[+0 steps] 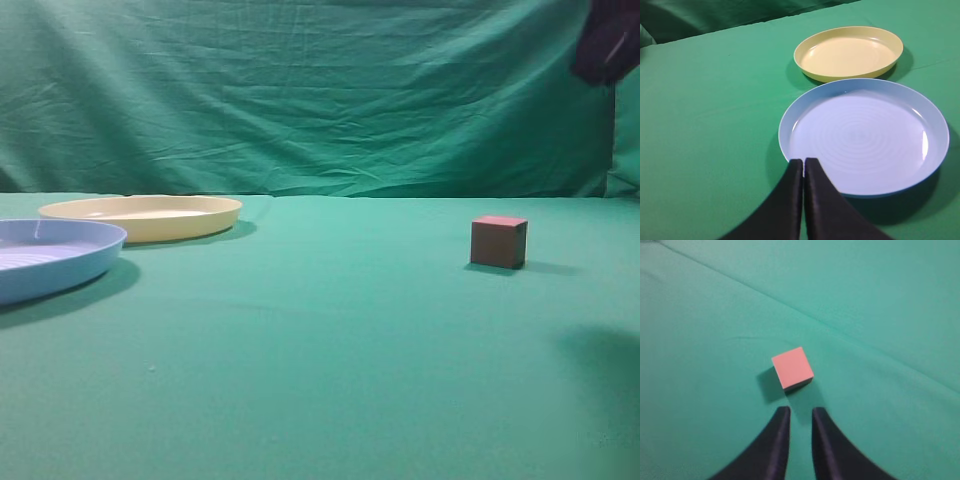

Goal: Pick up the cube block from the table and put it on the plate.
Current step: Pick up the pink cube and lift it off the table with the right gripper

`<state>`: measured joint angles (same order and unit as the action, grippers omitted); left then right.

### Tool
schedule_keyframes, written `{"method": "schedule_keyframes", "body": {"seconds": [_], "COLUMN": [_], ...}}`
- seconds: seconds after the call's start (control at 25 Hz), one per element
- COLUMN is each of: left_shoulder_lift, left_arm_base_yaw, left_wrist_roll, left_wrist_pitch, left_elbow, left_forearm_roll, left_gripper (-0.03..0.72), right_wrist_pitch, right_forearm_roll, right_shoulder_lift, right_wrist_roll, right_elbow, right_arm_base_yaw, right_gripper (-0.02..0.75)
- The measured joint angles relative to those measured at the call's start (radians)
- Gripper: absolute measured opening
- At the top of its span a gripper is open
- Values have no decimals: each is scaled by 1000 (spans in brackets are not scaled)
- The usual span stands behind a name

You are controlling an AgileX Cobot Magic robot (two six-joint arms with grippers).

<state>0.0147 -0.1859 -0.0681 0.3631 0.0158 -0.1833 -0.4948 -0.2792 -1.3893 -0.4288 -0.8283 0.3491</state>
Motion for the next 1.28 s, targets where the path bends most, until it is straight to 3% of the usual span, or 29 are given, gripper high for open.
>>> {"method": "schedule_keyframes", "body": {"seconds": [0.16, 0.28, 0.6, 0.76, 0.84, 1.04, 1.28], "left_shoulder_lift": [0, 0, 0, 0, 0, 0, 0], "left_arm_base_yaw": [0, 0, 0, 0, 0, 0, 0], "left_wrist_roll": [0, 0, 0, 0, 0, 0, 0], "left_wrist_pitch": [0, 0, 0, 0, 0, 0, 0], "left_elbow": [0, 0, 0, 0, 0, 0, 0], "left_forearm_roll": [0, 0, 0, 0, 0, 0, 0], "left_gripper": [0, 0, 0, 0, 0, 0, 0], "right_wrist_pitch": [2, 2, 6, 0, -11, -66, -42], "right_forearm_roll": [0, -2, -4, -4, -4, -4, -4], "right_shoulder_lift": [-135, -220, -419, -463, -466, -466, -515], "right_wrist_roll": [-20, -22, -22, -42, -44, -46, -50], "right_elbow": [-64, -108, -193, -232, -252, -366, -634], "right_arm_base_yaw": [4, 7, 10, 10, 10, 25, 144], "right_gripper": [528, 656, 645, 414, 229, 230, 230]}}
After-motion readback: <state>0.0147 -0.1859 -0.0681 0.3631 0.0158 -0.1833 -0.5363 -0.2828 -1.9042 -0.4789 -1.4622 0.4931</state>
